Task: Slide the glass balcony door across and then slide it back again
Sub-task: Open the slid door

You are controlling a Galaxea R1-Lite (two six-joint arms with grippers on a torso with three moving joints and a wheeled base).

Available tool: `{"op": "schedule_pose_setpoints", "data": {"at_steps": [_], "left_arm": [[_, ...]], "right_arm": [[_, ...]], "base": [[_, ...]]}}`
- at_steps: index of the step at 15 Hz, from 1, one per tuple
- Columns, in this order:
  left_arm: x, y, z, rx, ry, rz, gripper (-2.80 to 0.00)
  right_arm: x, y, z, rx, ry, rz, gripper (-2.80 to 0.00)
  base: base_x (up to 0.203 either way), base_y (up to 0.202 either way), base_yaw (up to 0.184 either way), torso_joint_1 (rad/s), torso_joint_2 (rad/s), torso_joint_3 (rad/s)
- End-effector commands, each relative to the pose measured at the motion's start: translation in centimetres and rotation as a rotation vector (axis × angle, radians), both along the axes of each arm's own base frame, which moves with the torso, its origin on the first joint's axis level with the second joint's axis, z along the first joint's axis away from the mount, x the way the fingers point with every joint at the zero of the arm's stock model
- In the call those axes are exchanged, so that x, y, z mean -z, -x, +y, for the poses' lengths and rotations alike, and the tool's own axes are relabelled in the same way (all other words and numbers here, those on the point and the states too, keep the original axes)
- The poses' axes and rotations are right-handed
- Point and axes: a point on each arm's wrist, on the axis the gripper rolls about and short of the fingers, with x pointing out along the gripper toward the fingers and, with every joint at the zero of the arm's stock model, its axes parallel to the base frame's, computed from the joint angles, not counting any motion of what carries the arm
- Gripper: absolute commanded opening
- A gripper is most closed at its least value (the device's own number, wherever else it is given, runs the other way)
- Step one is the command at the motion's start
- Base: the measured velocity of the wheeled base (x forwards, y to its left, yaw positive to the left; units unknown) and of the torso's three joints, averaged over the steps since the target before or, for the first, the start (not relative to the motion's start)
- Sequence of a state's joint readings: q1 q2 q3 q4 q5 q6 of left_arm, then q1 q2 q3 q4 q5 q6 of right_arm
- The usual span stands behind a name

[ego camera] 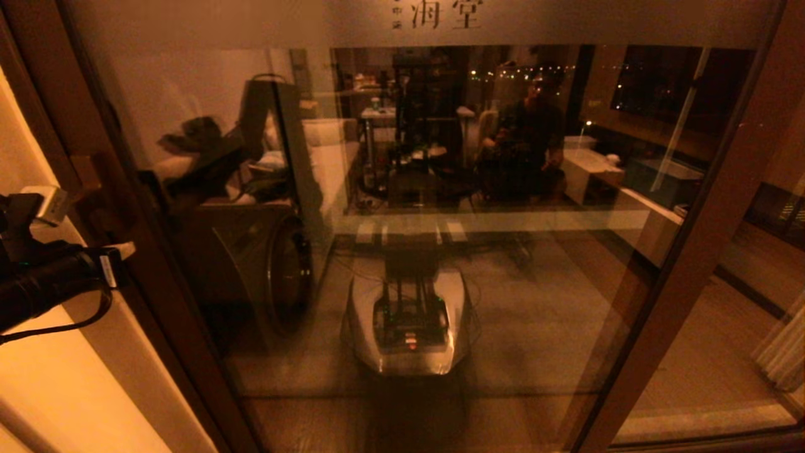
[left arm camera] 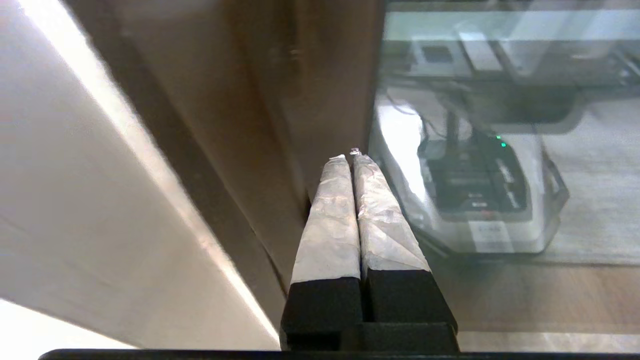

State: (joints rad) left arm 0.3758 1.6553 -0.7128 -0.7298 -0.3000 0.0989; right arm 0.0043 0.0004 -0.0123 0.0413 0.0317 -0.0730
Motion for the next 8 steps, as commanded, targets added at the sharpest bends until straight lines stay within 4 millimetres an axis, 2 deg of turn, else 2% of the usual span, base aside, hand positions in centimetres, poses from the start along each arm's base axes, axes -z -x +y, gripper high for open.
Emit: {"op": "schedule_pose_setpoints", "data": {"at_steps": [1,6,8], "left_arm": [[-0.3,0.0,0.5,-0.014,-0.005,-0.014,-2.8],[-0.3,0.2,0.9,-0.02,-0.001,-0.016,-2.8],[-1.3,1.2,0.4,0.0,-0.006,-0.048,-2.8]], "right_arm": [[0.0,0.0,0.0,0.0,0.001,0.001,-2.8],[0.0,0.0,0.0,0.0,0.001,0.001,-2.8],[0.0,0.0,0.0,-0.001,0.001,0.001,-2.8]], "base": [[0.0,0.0,0.0,0.0,0.0,0.0],[0.0,0.0,0.0,0.0,0.0,0.0],[0.0,0.0,0.0,0.0,0.0,0.0]]}}
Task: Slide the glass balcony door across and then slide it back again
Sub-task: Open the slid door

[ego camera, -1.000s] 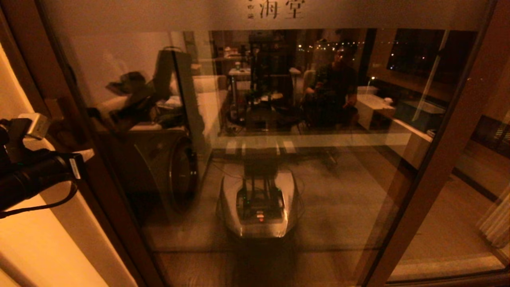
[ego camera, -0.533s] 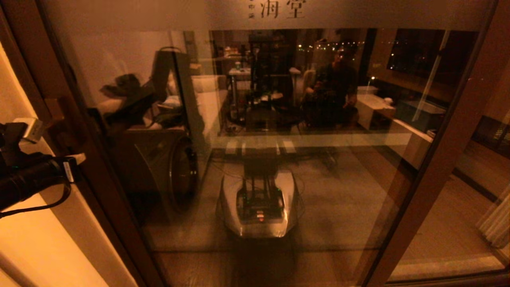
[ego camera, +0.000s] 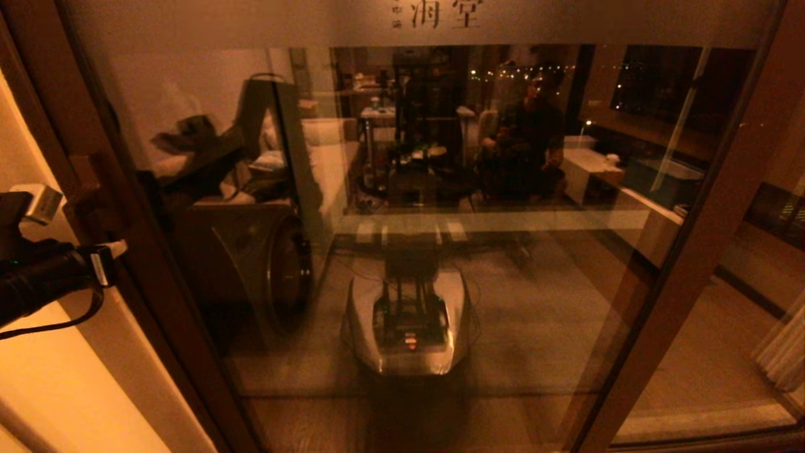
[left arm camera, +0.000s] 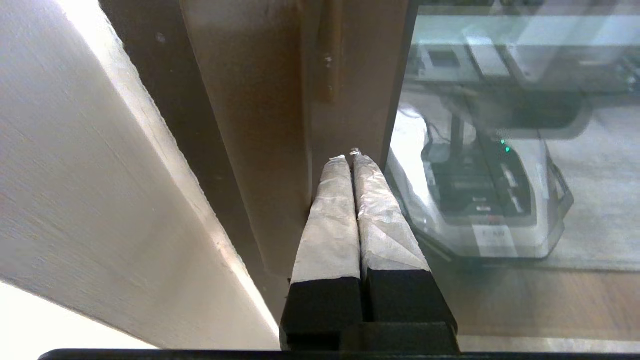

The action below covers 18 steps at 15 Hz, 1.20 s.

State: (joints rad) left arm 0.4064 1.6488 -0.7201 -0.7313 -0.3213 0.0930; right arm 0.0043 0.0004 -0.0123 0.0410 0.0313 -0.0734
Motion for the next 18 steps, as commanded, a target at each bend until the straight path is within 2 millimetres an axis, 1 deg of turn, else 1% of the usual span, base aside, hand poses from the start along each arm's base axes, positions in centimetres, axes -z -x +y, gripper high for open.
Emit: {"op": "schedule_pose_setpoints", "data": {"at_steps": [1,2,5,6,8,13,15,18], "left_arm": [[-1.3,1.6,-0.8,0.036,-0.011,-0.047,-2.8],[-1.7,2.5,-1.2,0.062,-0.011,-0.062,-2.8],[-1.7,4.5,-2.1,0.08,-0.008,-0.068,-2.8],[-1.6,4.9,-2.1,0.069,-0.004,-0.067,-2.8],[-2.0,5.4,-1.3,0.035,-0.01,-0.081,-2.8],[-4.5,4.6,1.1,-0.038,-0.039,-0.157,-2.8],[-4.6,3.6,1.7,-0.046,-0.029,-0.16,-2.8],[-4.3,2.0,2.6,-0.049,-0.026,-0.149,-2.8]], "right_arm": [[0.0,0.0,0.0,-0.001,0.0,0.002,-2.8],[0.0,0.0,0.0,-0.001,0.0,0.002,-2.8],[0.0,0.0,0.0,-0.001,0.0,0.002,-2.8],[0.0,0.0,0.0,0.0,0.0,0.002,-2.8],[0.0,0.0,0.0,-0.001,0.0,0.002,-2.8],[0.0,0.0,0.0,-0.001,0.0,0.002,-2.8],[0.0,0.0,0.0,0.0,0.0,0.002,-2.8],[0.0,0.0,0.0,0.0,0.0,0.002,-2.8]], "base": [[0.0,0.0,0.0,0.0,0.0,0.0],[0.0,0.0,0.0,0.0,0.0,0.0],[0.0,0.0,0.0,0.0,0.0,0.0],[0.0,0.0,0.0,0.0,0.0,0.0],[0.0,0.0,0.0,0.0,0.0,0.0],[0.0,0.0,0.0,0.0,0.0,0.0],[0.0,0.0,0.0,0.0,0.0,0.0],[0.0,0.0,0.0,0.0,0.0,0.0]]}}
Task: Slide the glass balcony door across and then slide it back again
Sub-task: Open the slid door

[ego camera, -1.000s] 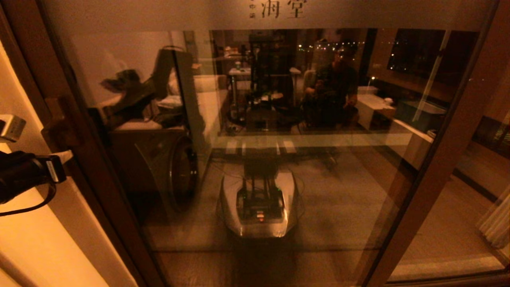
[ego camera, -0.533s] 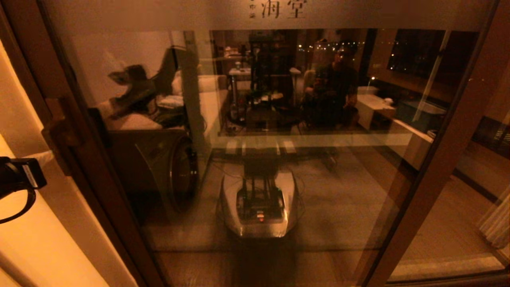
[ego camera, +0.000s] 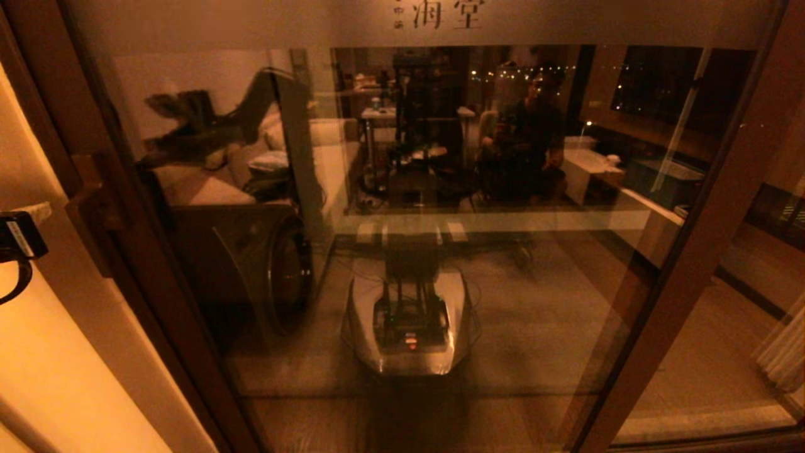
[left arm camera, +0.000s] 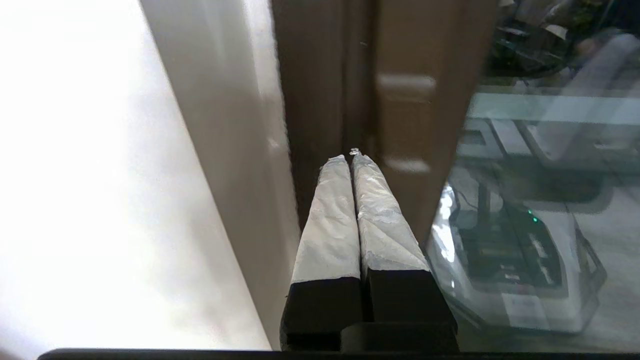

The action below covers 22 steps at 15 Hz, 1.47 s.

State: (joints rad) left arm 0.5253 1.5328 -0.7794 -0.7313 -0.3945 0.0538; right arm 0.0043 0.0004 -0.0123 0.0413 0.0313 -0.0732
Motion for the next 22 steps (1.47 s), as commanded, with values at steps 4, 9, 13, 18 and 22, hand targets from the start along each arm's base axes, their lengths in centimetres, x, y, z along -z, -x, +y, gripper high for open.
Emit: {"op": "schedule_pose_setpoints", "data": {"at_steps": [4,9,13,18,22], "left_arm": [[1.4,-2.7,1.6,0.005,0.017,0.041,-2.8],[0.9,-3.0,1.6,0.013,0.008,0.022,-2.8],[0.6,-3.2,1.0,0.032,0.004,0.014,-2.8],[0.2,-3.5,-0.2,0.068,-0.002,0.002,-2.8],[0.1,-3.5,-0.6,0.079,-0.003,0.001,-2.8]], "right_arm": [[0.0,0.0,0.0,-0.001,0.0,0.001,-2.8],[0.0,0.0,0.0,-0.001,0.0,0.001,-2.8],[0.0,0.0,0.0,0.0,0.0,0.001,-2.8],[0.0,0.0,0.0,-0.001,0.0,0.001,-2.8],[0.0,0.0,0.0,-0.001,0.0,0.001,-2.8]], "base": [[0.0,0.0,0.0,0.0,0.0,0.0],[0.0,0.0,0.0,0.0,0.0,0.0],[0.0,0.0,0.0,0.0,0.0,0.0],[0.0,0.0,0.0,0.0,0.0,0.0],[0.0,0.0,0.0,0.0,0.0,0.0]]}}
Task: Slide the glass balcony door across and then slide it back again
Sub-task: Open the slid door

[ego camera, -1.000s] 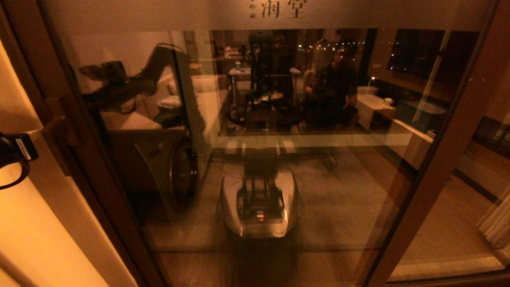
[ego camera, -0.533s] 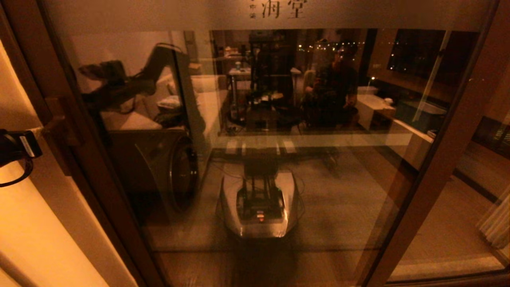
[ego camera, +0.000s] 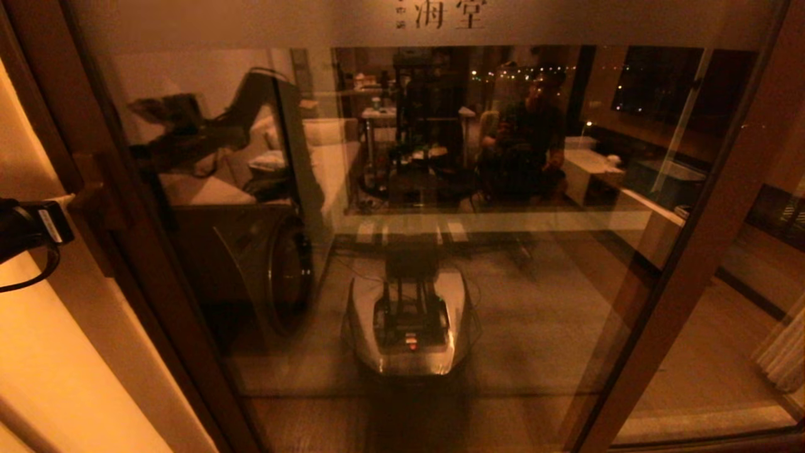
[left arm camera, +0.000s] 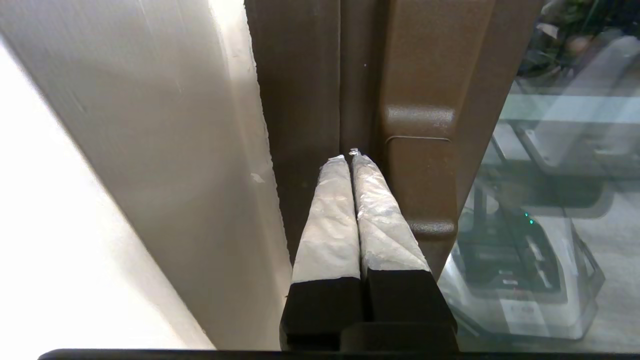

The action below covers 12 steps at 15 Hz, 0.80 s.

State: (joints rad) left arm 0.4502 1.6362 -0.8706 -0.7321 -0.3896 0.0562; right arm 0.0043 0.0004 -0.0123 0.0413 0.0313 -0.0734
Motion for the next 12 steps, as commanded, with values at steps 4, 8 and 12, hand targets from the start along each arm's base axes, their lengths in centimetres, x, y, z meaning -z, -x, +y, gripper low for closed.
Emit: {"op": "schedule_pose_setpoints", "data": {"at_steps": [4,8,12], "left_arm": [[-0.3,0.1,-0.4,0.018,-0.006,-0.012,-2.8],[-0.2,0.4,-1.3,0.04,-0.004,-0.008,-2.8],[-0.3,0.4,-1.8,0.055,-0.005,-0.011,-2.8]], "right_arm": [[0.0,0.0,0.0,-0.001,0.0,0.001,-2.8],[0.0,0.0,0.0,-0.001,0.0,0.001,-2.8],[0.0,0.0,0.0,-0.001,0.0,0.001,-2.8]], "base": [[0.0,0.0,0.0,0.0,0.0,0.0],[0.0,0.0,0.0,0.0,0.0,0.0],[0.0,0.0,0.0,0.0,0.0,0.0]]}}
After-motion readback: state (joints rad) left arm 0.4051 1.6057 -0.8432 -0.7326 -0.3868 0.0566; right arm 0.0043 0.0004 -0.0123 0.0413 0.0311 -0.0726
